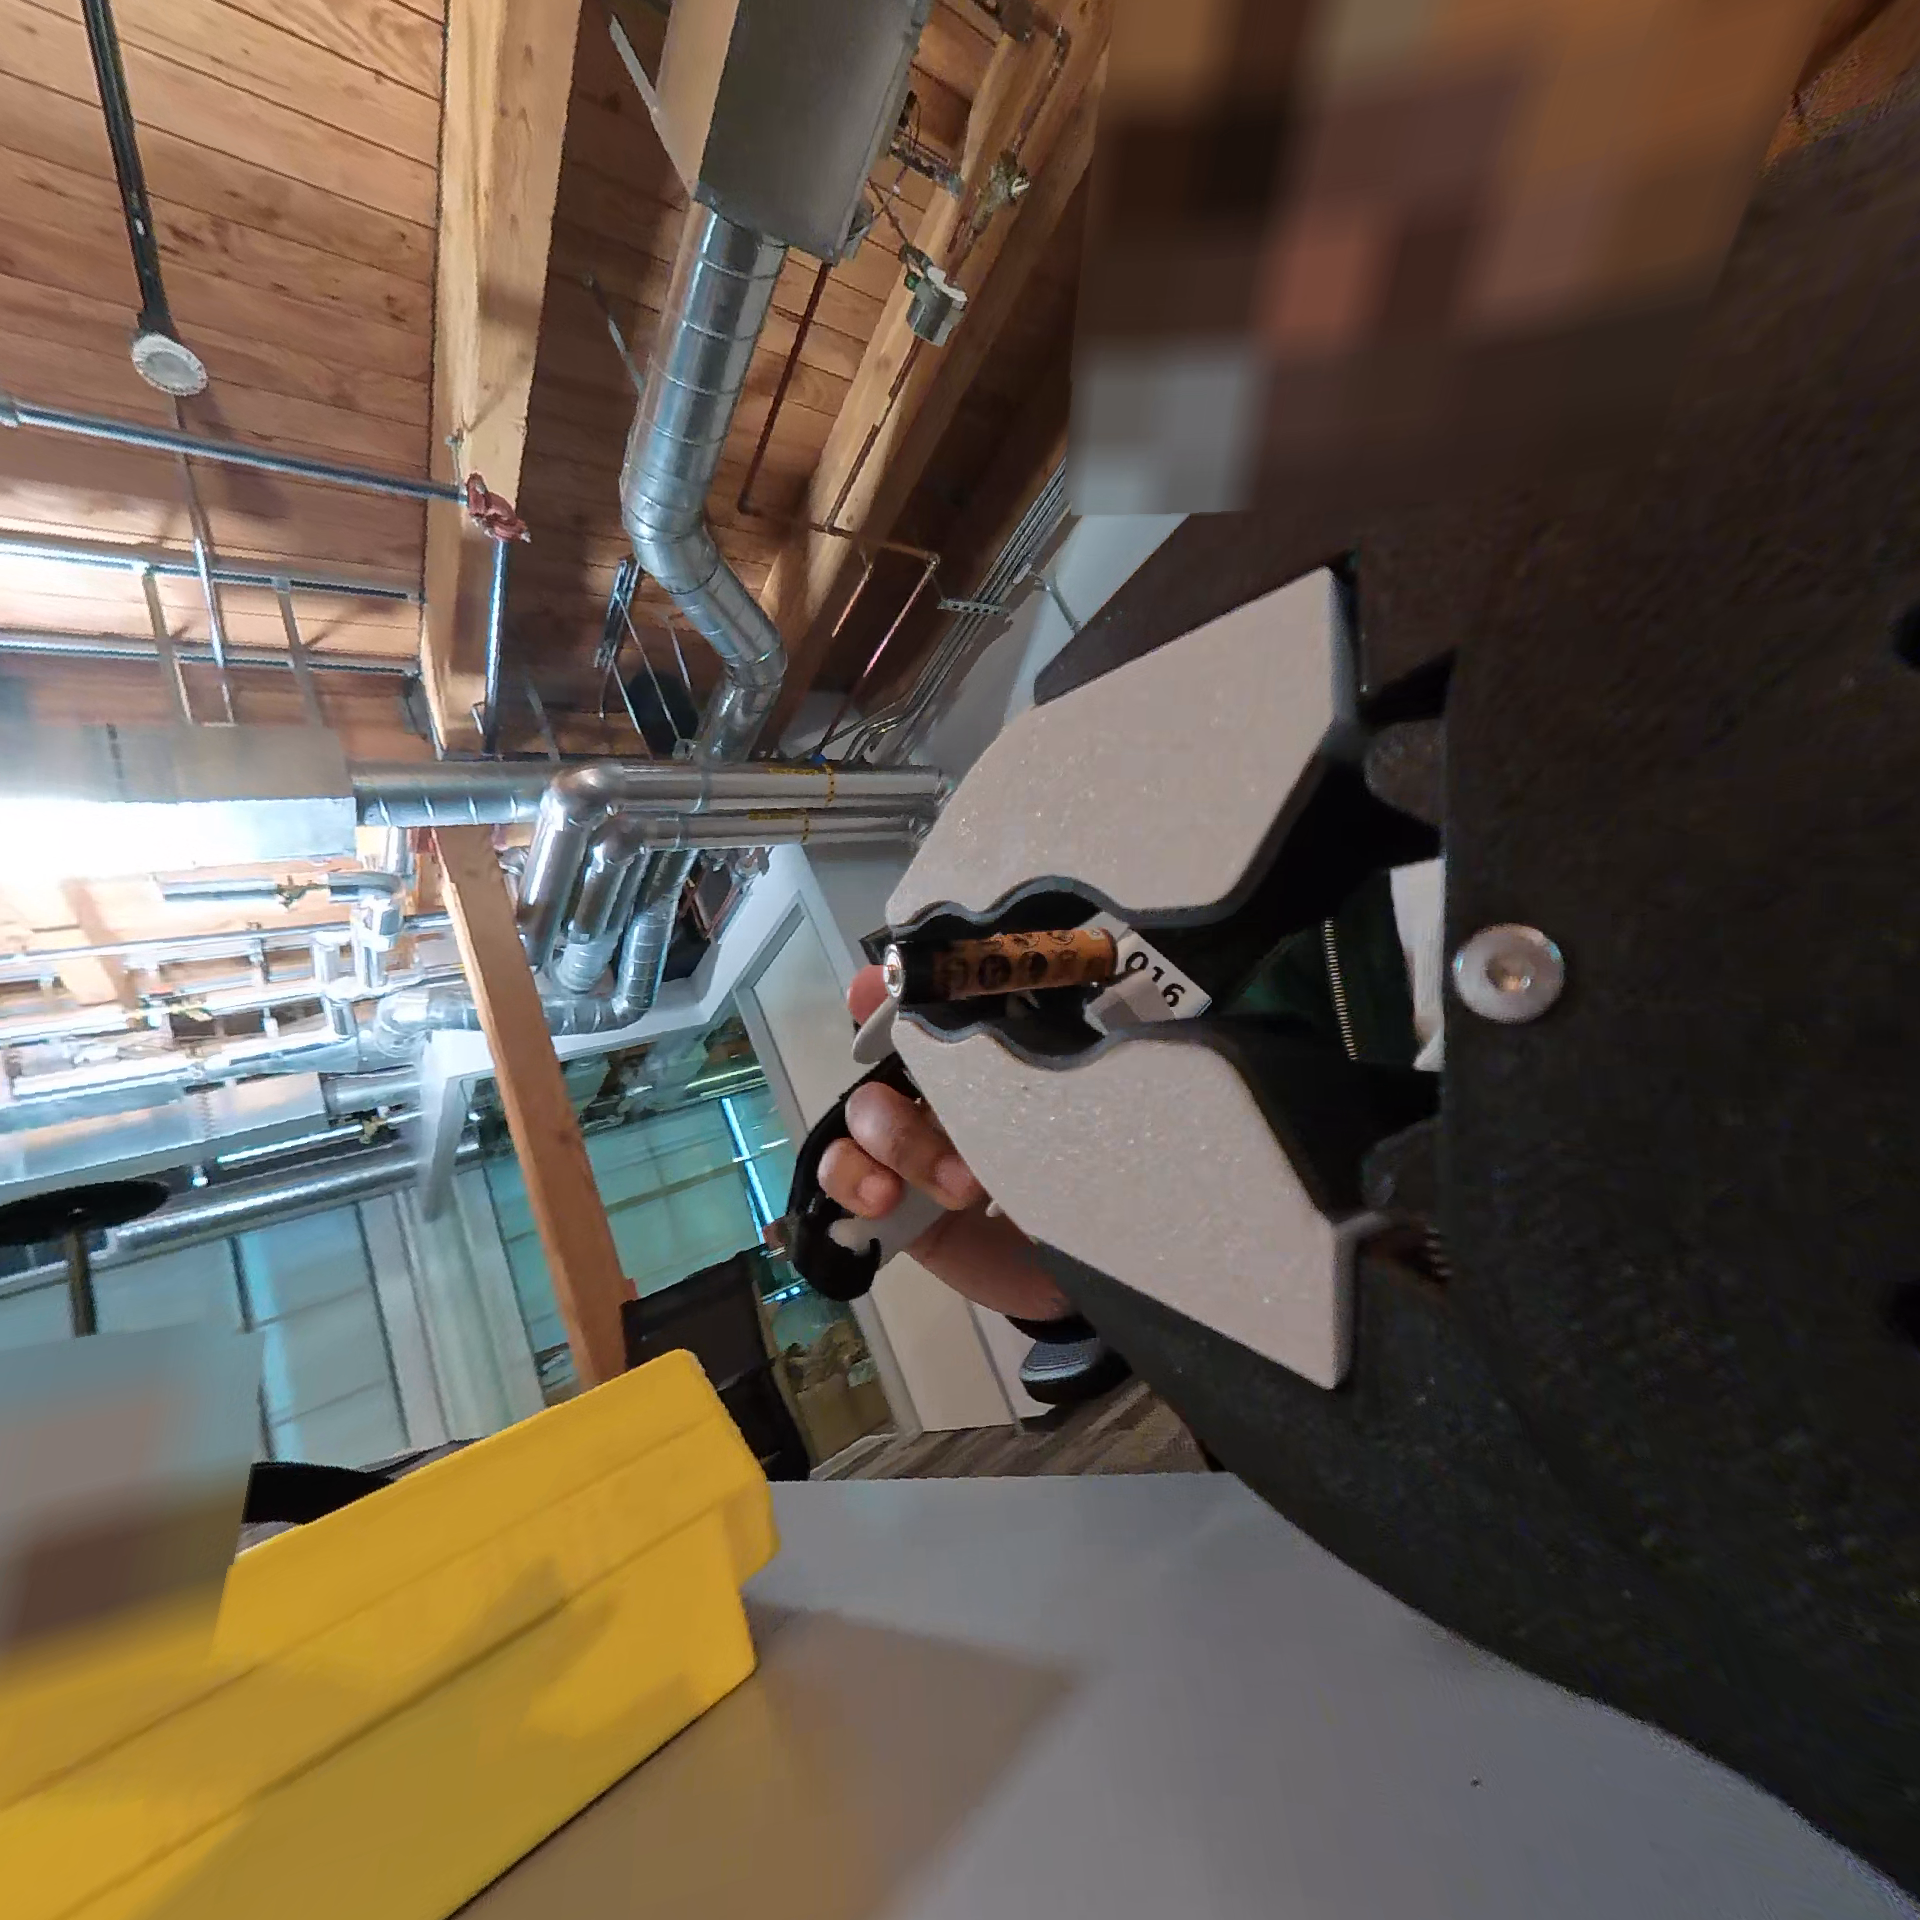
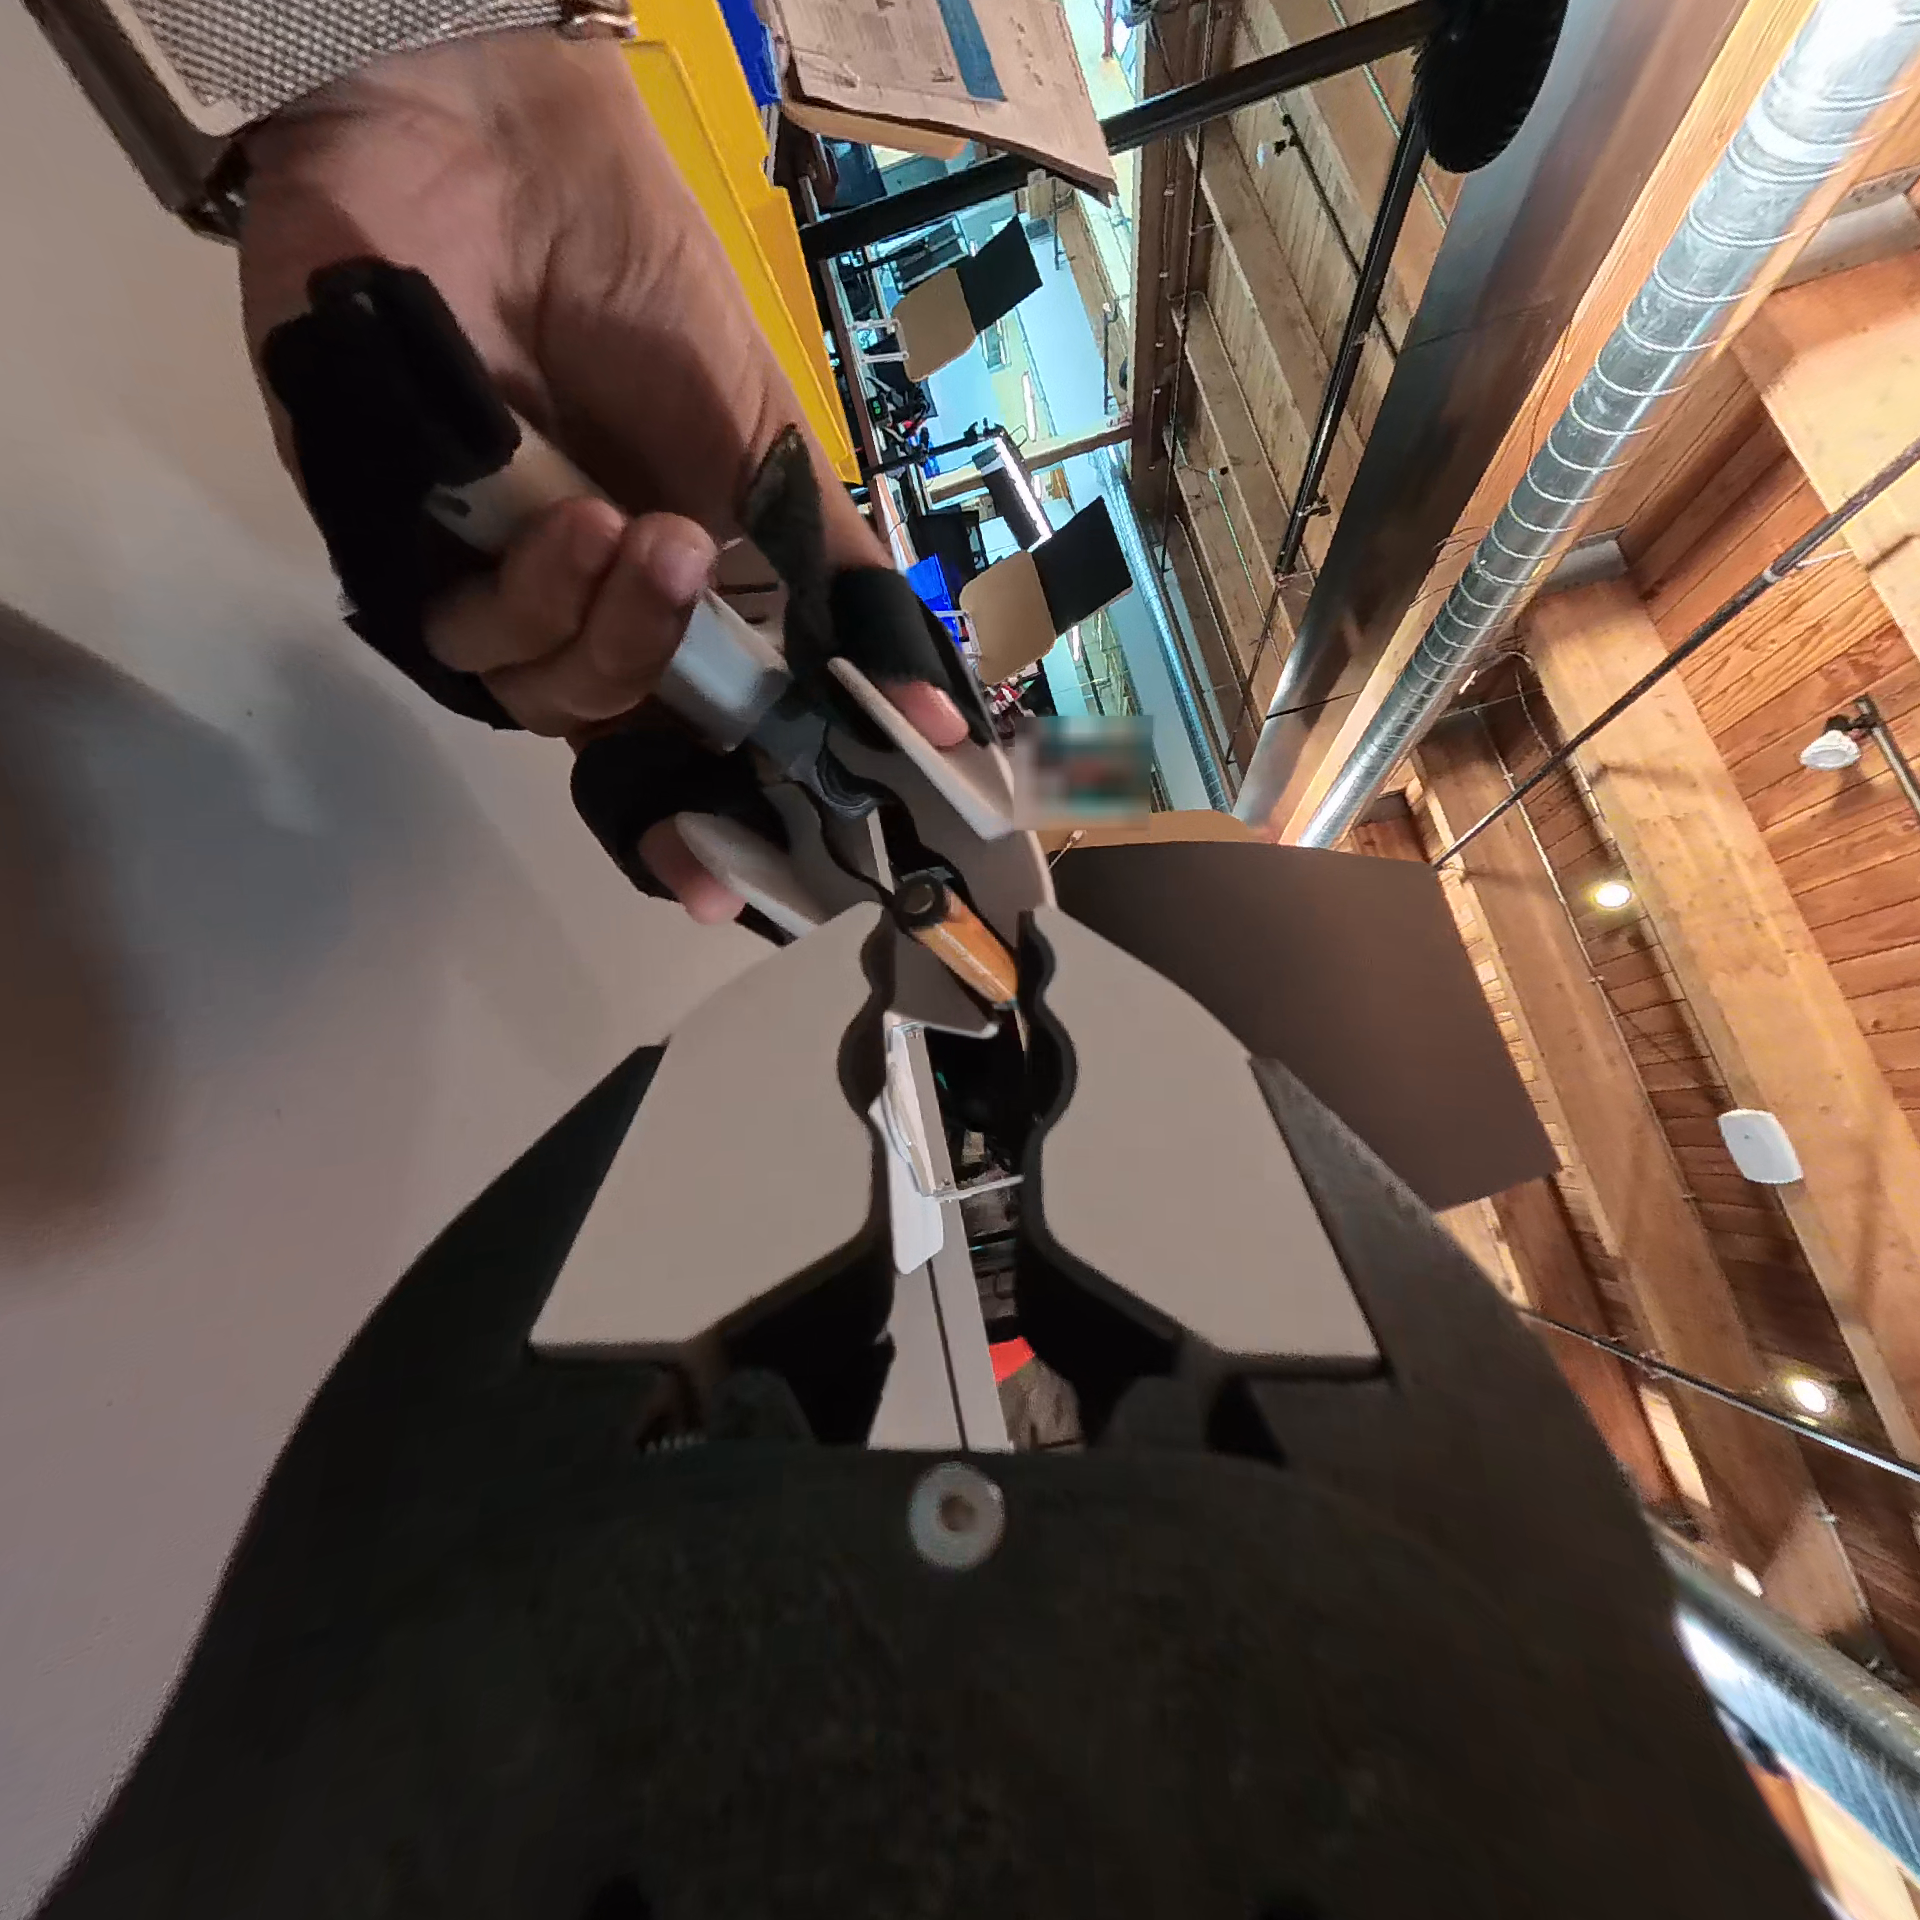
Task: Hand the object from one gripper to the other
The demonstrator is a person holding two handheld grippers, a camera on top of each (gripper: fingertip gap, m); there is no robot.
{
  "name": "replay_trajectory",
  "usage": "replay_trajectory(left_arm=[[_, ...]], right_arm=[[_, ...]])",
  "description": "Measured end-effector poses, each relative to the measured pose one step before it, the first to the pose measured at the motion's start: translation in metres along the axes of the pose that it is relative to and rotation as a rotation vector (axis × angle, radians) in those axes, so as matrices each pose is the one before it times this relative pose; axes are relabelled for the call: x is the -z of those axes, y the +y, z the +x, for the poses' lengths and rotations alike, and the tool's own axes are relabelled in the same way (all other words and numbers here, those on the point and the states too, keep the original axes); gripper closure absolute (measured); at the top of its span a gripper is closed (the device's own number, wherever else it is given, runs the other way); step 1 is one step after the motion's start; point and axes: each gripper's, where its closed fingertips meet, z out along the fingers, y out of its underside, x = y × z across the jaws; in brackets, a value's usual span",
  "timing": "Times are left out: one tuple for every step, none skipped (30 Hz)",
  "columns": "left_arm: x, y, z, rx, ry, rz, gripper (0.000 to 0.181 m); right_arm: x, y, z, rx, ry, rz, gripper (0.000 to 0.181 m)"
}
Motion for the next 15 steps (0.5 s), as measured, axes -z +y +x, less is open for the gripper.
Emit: replay_trajectory(left_arm=[[-0.00078,0.00156,-0.00018,0.0084,0.0003,-0.0096,0.171],[-0.00065,0.00136,-0.00021,0.0062,-0.0006,-0.0083,0.172],[-0.00073,0.00195,-0.00069,0.0065,-0.0027,-0.0112,0.172],[-0.00008,0.00151,-0.00046,0.0068,0.0006,-0.0078,0.172],[0.00054,0.00048,0.0005,0.0053,0.0078,0.0,0.172],[0.0011,0.00012,-0.00027,0.0016,0.0001,0.0041,0.171],[0.00114,0.00027,-0.00033,-0.004,-0.0026,0.0015,0.171],[0.00101,0.00033,-0.00064,-0.009,-0.0084,-0.0012,0.169],[0.00081,-0.00082,-0.00205,-0.0159,-0.0219,0.0053,0.164],[0.00073,-0.00287,-0.00135,-0.0309,-0.0209,0.0195,0.144],[0.00074,-0.00451,-0.0005,-0.044,-0.0205,0.0299,0.128],[0.00118,-0.00467,0.00192,-0.055,-0.0085,0.0283,0.12],[0.00133,-0.00422,0.00295,-0.0546,-0.0022,0.0212,0.12],[0.00142,-0.00365,0.00285,-0.0564,-0.0005,0.0123,0.117],[0.00154,-0.00277,0.00166,-0.0619,-0.0059,0.003,0.114]], right_arm=[[-0.00038,-0.00021,-0.00224,0.0224,-0.0082,-0.0026,0.162],[-0.00062,-0.00043,-0.00189,0.0279,-0.0058,-0.0034,0.165],[-0.00057,-0.00149,-0.00066,0.0315,0.0012,-0.0016,0.165],[-0.0007,-0.00146,0.00056,0.0253,0.0061,-0.0042,0.167],[-0.00093,-0.00108,0.00051,0.0131,0.003,-0.0046,0.168],[-0.00082,-0.00103,0.00055,0.0015,0.0026,-0.0004,0.169],[-0.00059,-0.00071,0.00092,-0.0105,0.0025,0.0025,0.17],[-0.00036,-0.00029,0.00132,-0.0215,0.0012,0.0049,0.171],[0.00005,-0.00019,0.00244,-0.034,0.006,0.0085,0.171],[0.00048,0.00025,0.0039,-0.0434,0.0107,0.0082,0.171],[0.0006,0.00046,0.00417,-0.0547,0.0074,0.0094,0.171],[0.0009,0.00059,0.00464,-0.0685,0.0075,0.0126,0.171],[0.00101,0.00093,0.00514,-0.0844,0.0067,0.0134,0.171],[0.00101,0.00107,0.00439,-0.099,-0.0026,0.0147,0.171],[0.00106,0.00124,0.00294,-0.1178,-0.0151,0.0119,0.171]])
